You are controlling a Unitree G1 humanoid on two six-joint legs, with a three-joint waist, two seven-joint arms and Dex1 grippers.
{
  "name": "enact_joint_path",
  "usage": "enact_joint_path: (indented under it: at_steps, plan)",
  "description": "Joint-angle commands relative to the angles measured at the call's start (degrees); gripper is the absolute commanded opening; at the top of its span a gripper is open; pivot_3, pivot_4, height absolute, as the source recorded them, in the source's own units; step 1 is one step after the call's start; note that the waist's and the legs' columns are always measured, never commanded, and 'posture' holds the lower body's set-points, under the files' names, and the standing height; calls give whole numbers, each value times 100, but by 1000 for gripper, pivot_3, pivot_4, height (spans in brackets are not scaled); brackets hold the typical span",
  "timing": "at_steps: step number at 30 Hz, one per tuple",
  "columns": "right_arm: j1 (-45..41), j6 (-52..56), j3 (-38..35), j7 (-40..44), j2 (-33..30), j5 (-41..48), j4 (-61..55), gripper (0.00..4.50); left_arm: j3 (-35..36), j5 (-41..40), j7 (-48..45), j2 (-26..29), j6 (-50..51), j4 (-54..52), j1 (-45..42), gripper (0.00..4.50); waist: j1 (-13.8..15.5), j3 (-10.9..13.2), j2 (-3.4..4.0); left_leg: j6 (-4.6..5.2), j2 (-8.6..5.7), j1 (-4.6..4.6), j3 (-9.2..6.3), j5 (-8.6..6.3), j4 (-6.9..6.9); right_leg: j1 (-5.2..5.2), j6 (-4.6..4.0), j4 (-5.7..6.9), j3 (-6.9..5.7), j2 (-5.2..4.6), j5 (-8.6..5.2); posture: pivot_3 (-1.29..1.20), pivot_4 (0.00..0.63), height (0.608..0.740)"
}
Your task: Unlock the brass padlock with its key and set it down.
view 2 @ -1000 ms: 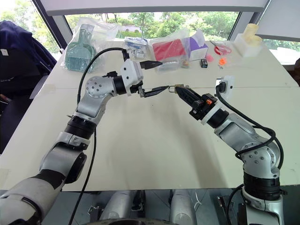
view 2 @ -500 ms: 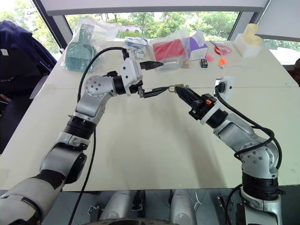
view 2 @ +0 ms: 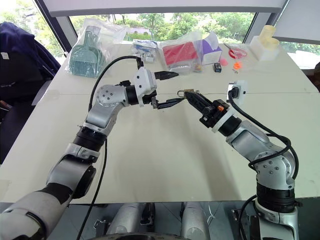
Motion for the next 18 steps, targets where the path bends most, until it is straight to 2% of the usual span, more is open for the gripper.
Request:
enact_joint_path:
  at_steps: [1, 18]
  plan:
    - [13, -8, -39, -4, 28, 174, -310, 0, 68, 84, 107, -40, -276, 87, -217, 3920, 0, 0, 0, 0, 0, 0, 0, 0, 0, 0, 0, 0, 0, 0, 0, 0, 150, 735]
    - [43, 8, 71, -105, 93, 260, -370, 0, 113, 381, 433, -110, -847, 689, -444, 3920, -2, 0, 0, 1, 0, 0, 0, -1, 0, -1, 0, -1, 0, -1, 0, 0, 150, 735]
